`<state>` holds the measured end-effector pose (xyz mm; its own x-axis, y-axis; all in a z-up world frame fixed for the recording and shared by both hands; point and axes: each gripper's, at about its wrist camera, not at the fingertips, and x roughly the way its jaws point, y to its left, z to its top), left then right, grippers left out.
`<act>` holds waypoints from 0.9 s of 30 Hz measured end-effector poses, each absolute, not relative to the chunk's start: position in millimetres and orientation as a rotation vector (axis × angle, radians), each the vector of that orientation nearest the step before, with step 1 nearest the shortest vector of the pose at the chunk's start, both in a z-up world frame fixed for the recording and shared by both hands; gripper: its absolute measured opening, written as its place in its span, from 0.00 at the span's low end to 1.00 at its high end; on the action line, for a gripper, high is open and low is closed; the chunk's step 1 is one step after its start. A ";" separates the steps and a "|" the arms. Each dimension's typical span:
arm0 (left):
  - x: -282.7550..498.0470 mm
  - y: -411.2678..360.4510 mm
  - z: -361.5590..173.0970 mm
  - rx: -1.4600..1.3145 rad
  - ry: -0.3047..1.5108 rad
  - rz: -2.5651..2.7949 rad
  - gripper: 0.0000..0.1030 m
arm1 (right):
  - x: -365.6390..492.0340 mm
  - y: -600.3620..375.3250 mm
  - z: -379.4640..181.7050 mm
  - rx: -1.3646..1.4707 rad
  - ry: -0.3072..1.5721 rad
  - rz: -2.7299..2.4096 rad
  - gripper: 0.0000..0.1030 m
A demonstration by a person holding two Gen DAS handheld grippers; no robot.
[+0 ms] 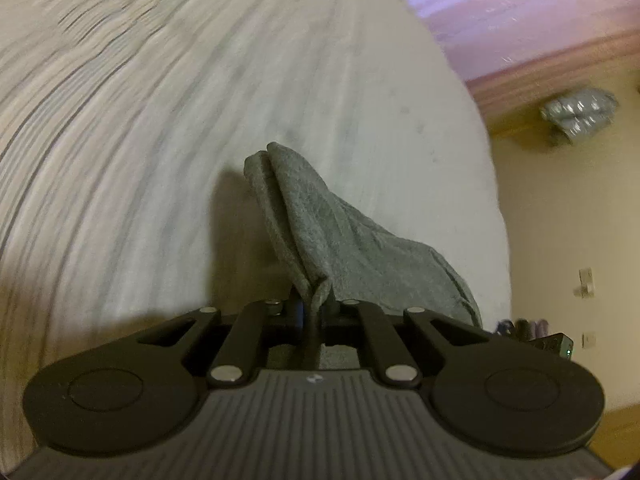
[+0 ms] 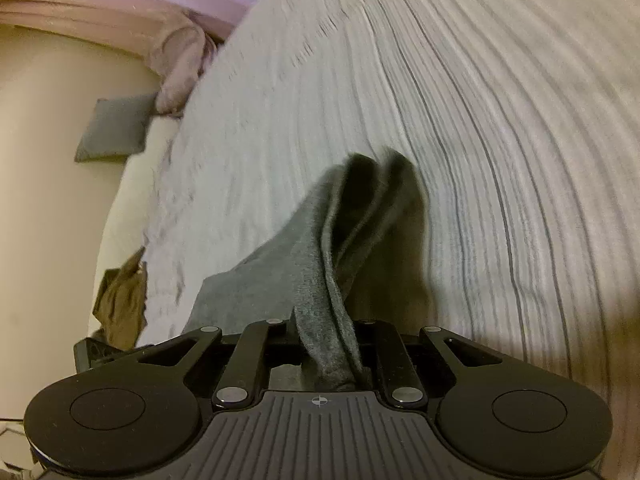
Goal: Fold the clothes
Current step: 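Pinch the folded grey shirt edges with both grippers, then carry the grey shirt with both grippers over to the clothes stack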
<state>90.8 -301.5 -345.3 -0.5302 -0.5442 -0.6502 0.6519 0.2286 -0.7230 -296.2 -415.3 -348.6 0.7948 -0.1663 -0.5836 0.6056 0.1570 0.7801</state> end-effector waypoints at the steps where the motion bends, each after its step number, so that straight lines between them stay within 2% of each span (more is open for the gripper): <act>1: 85.1 -305.0 -332.4 0.117 1.492 -1.538 0.04 | -303.9 -408.7 -337.4 1.307 0.380 -0.596 0.12; 6: 39.9 -325.3 -260.3 0.164 1.450 -1.702 0.04 | -358.6 -370.1 -274.1 1.308 0.237 -0.724 0.12; 10: -24.8 -350.3 -208.2 0.235 1.444 -1.849 0.04 | -435.0 -331.1 -233.4 1.315 0.132 -0.868 0.12; 19: -248.6 -406.0 -141.3 0.407 1.474 -2.210 0.04 | -610.3 -242.3 -142.9 1.309 -0.115 -1.189 0.12; 27: -474.1 -448.1 -116.3 0.446 1.479 -2.396 0.04 | -802.8 -232.1 -103.2 1.265 -0.244 -1.387 0.12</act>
